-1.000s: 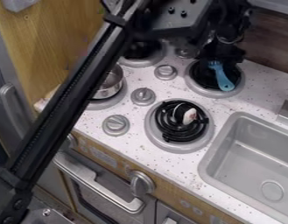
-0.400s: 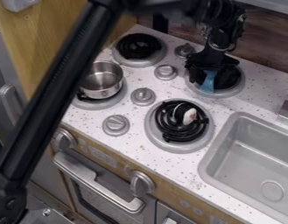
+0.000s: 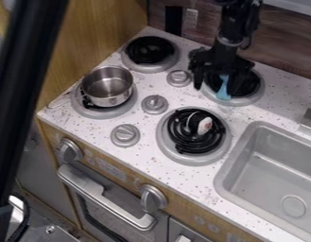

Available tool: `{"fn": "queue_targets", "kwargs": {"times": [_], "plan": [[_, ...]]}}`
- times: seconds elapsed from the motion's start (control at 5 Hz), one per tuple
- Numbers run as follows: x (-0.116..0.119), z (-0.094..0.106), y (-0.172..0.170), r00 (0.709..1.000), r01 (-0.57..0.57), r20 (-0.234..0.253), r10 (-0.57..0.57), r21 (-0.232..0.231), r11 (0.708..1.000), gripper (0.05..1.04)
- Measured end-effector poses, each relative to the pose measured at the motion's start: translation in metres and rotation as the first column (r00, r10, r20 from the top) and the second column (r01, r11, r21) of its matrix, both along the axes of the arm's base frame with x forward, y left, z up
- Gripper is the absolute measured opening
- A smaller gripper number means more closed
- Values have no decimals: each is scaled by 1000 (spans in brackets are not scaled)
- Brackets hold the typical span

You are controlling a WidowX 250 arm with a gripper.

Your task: Put the blue spatula to the right top of the burner

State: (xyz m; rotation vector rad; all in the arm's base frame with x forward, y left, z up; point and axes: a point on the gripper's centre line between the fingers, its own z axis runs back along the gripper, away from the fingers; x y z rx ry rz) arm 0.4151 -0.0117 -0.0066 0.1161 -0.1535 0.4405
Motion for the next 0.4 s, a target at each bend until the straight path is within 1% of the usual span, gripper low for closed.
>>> {"fn": "queue_targets", "kwargs": {"times": [0.2, 0.4], "plan": [[-21, -1, -7, 997, 60, -46, -61, -40, 997, 998], [-41, -5, -8, 985, 118, -119, -123, -40, 992, 998]]}}
